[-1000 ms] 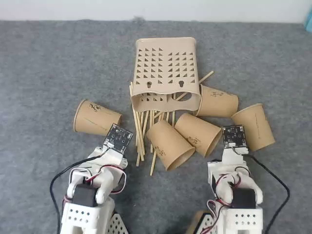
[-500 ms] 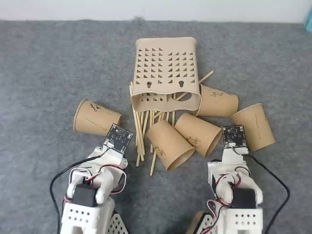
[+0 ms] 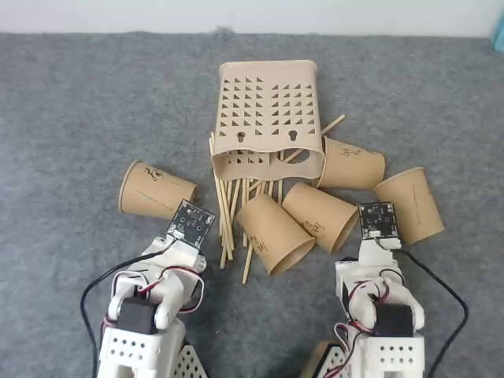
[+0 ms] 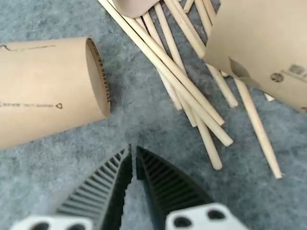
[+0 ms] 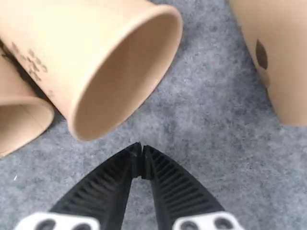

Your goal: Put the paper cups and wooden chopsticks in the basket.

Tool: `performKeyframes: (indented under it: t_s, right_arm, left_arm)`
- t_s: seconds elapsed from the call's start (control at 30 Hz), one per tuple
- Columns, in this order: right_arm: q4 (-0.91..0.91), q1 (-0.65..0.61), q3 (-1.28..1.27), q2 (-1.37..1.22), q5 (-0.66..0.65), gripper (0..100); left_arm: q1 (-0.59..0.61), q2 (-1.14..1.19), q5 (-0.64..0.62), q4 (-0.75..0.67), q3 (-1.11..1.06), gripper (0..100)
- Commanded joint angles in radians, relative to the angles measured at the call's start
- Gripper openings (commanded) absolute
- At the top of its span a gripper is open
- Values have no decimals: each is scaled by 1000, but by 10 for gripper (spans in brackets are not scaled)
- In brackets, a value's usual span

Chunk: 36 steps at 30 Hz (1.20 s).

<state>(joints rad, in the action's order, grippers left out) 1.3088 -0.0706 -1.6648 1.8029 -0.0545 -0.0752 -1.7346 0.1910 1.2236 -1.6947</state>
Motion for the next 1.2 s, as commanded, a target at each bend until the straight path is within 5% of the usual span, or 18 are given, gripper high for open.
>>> performKeyframes:
  t_s: [0.0, 0.37, 0.53, 0.67, 0.9, 1.07, 1.17]
  right_arm:
    - [4, -2, -17, 13, 5, 8]
    - [8, 119, 60, 13, 5, 9]
    - [-27, 240, 135, 13, 5, 9]
    - [-170, 234, 84, 13, 3, 9]
    - [-294, 182, -8, 12, -2, 10]
    - [-232, 194, -11, 12, -245, 10]
    - [-226, 206, -15, 12, -275, 10]
  left_arm:
    - [-3, -9, 0, 3, 15, 13]
    - [2, -9, 3, 2, 22, 13]
    - [147, -11, 0, -5, 71, 13]
    - [276, -11, -2, -3, 119, 13]
    - [281, -9, 2, 3, 117, 14]
    - [281, -9, 3, -80, 124, 15]
    - [281, -3, -3, -190, 125, 16]
